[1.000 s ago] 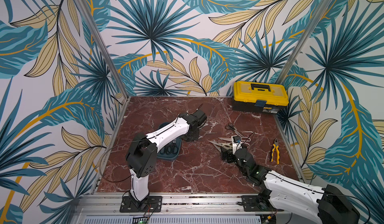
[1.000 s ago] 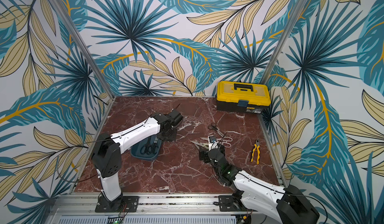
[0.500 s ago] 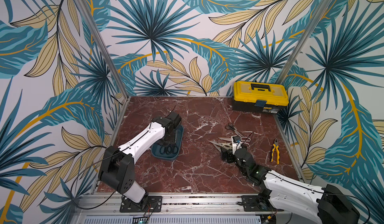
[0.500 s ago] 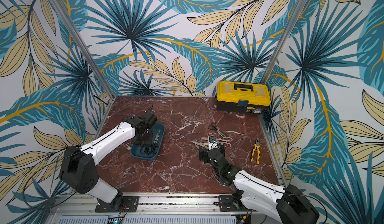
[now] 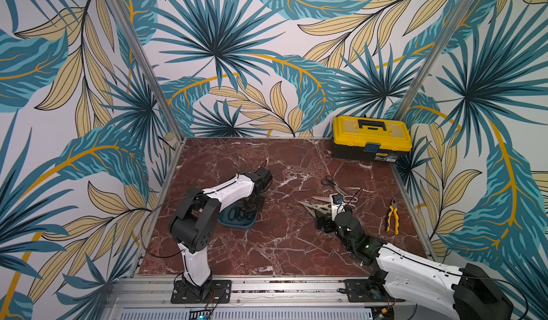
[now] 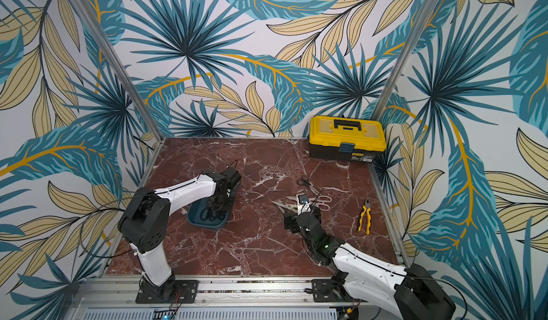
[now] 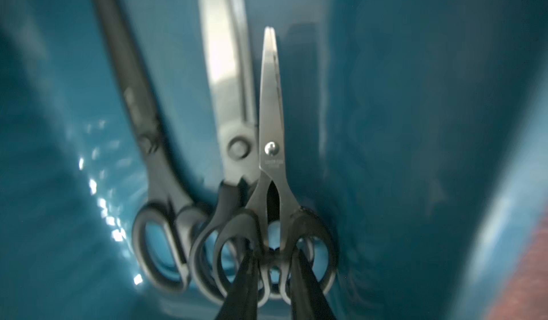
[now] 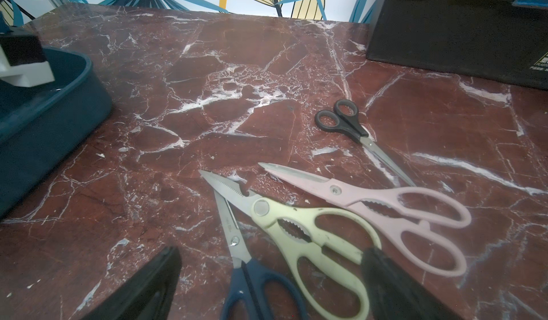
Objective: Put the scissors into the storage box
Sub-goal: Place the scissors in the storage box.
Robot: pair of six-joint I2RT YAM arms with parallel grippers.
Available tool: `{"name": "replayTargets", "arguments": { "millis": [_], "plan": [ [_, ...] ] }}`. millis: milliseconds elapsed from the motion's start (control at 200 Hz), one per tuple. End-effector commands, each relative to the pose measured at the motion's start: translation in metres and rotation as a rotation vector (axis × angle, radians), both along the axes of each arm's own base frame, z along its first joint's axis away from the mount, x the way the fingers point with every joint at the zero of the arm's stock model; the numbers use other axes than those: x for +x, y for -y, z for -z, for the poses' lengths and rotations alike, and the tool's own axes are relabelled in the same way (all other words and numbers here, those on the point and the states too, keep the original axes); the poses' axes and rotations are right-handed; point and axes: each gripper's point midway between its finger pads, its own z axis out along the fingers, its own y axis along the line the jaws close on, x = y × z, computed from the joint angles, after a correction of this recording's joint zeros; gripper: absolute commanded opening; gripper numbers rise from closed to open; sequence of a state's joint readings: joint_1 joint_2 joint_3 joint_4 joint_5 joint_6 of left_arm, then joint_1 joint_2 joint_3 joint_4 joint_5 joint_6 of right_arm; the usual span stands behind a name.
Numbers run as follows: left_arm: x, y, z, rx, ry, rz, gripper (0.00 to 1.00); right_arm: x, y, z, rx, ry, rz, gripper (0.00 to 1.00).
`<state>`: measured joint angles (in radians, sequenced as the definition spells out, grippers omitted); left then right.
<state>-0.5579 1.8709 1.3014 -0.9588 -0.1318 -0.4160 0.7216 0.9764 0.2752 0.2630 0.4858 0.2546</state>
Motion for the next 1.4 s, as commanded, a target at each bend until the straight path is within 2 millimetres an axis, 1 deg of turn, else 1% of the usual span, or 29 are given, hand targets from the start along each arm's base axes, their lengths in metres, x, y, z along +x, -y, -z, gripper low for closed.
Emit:
{"name": "replayTargets", "arguments": {
  "millis": [0, 25, 45, 100, 256, 356, 491, 586, 692, 812, 847, 882, 917, 982, 1078, 1178, 1263, 1288, 1333, 1353, 1393],
  "plan": [
    [0.026, 0.032, -0.018, -0.081, 0.091, 0.017, 0.09, 0.002, 0.001, -0.005, 0.007, 0.008, 0.02, 1.0],
    [0.028, 0.034, -0.018, -0.086, 0.096, 0.016, 0.09, 0.002, 0.001, -0.005, 0.006, 0.008, 0.02, 1.0],
    [0.028, 0.042, -0.018, -0.116, 0.086, 0.018, 0.09, 0.002, 0.002, -0.005, 0.005, 0.008, 0.021, 1.0],
    [0.032, 0.051, -0.019, -0.144, 0.093, 0.021, 0.09, 0.002, 0.002, -0.005, 0.005, 0.008, 0.024, 1.0],
    [0.038, 0.066, -0.022, -0.167, 0.099, 0.032, 0.1, 0.002, 0.003, -0.005, 0.006, 0.01, 0.029, 1.0],
    [0.038, 0.068, -0.022, -0.167, 0.102, 0.033, 0.11, 0.002, 0.003, -0.005, 0.005, 0.009, 0.029, 1.0],
    [0.033, 0.065, -0.013, -0.16, 0.085, 0.024, 0.12, 0.002, 0.003, -0.004, 0.001, 0.008, 0.028, 0.99],
    [0.026, 0.068, -0.008, -0.162, 0.073, 0.025, 0.13, 0.002, 0.003, -0.004, 0.001, 0.007, 0.028, 1.0],
    [0.021, 0.072, -0.012, -0.165, 0.083, 0.031, 0.14, 0.002, 0.003, -0.004, 0.002, 0.007, 0.026, 1.0],
    [0.02, 0.081, -0.019, -0.193, 0.104, 0.039, 0.2, 0.003, 0.0, -0.003, -0.003, -0.003, 0.019, 1.0],
    [0.021, 0.082, -0.02, -0.197, 0.106, 0.038, 0.24, 0.003, 0.0, -0.002, -0.007, -0.009, 0.018, 1.0],
    [0.022, 0.084, -0.021, -0.204, 0.11, 0.04, 0.31, 0.004, 0.0, -0.002, -0.013, -0.012, 0.018, 1.0],
    [0.023, 0.085, -0.022, -0.204, 0.112, 0.042, 0.4, 0.004, 0.0, -0.001, -0.018, -0.016, 0.023, 1.0],
    [0.026, 0.085, -0.027, -0.203, 0.124, 0.045, 0.5, 0.004, 0.0, 0.0, -0.021, -0.019, 0.025, 1.0],
    [0.029, 0.086, -0.041, -0.21, 0.154, 0.05, 0.63, 0.005, 0.002, -0.001, -0.023, -0.016, 0.034, 1.0],
    [0.033, 0.083, -0.063, -0.213, 0.202, 0.062, 0.77, 0.007, 0.003, -0.004, -0.051, -0.013, 0.035, 1.0],
    [0.034, 0.081, -0.084, -0.22, 0.247, 0.08, 0.82, 0.011, 0.012, -0.009, -0.109, -0.029, 0.084, 1.0],
    [0.034, 0.08, -0.091, -0.228, 0.261, 0.086, 0.82, 0.013, 0.013, -0.014, -0.115, -0.035, 0.095, 1.0],
    [0.033, 0.08, -0.102, -0.246, 0.291, 0.097, 0.83, 0.017, 0.012, -0.022, -0.115, -0.048, 0.101, 1.0],
    [0.036, 0.075, -0.107, -0.229, 0.324, 0.094, 0.84, 0.018, 0.012, -0.025, -0.108, -0.052, 0.104, 1.0],
    [0.037, 0.072, -0.117, -0.24, 0.368, 0.097, 0.84, 0.021, 0.008, -0.033, -0.061, -0.064, 0.093, 1.0]
  ]
}}
